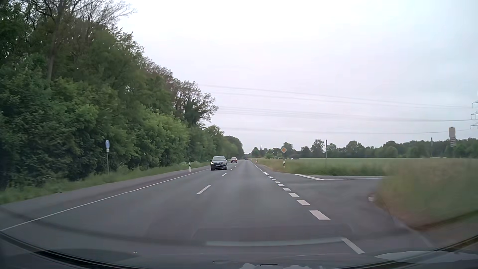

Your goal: Follow the waypoints while adhering to traffic rules and regulations

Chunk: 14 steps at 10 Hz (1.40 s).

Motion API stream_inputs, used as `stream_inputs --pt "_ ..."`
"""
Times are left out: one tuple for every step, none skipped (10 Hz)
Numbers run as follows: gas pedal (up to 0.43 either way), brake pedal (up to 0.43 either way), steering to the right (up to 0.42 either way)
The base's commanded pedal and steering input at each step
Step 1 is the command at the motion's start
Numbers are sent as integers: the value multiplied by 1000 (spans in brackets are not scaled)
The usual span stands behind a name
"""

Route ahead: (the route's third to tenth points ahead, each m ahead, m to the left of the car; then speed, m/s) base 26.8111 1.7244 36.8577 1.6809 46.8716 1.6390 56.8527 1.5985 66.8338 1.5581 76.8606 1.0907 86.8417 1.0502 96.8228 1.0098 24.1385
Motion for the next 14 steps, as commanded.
stream_inputs --pt "248 0 -2" --pt "248 0 -2" --pt "248 0 -2" --pt "248 0 -2" --pt "260 0 -2" --pt "260 0 -2" --pt "260 0 -2" --pt "260 0 -2" --pt "260 0 -2" --pt "260 0 -2" --pt "260 0 -2" --pt "260 0 -2" --pt "260 0 -2" --pt "260 0 -2"
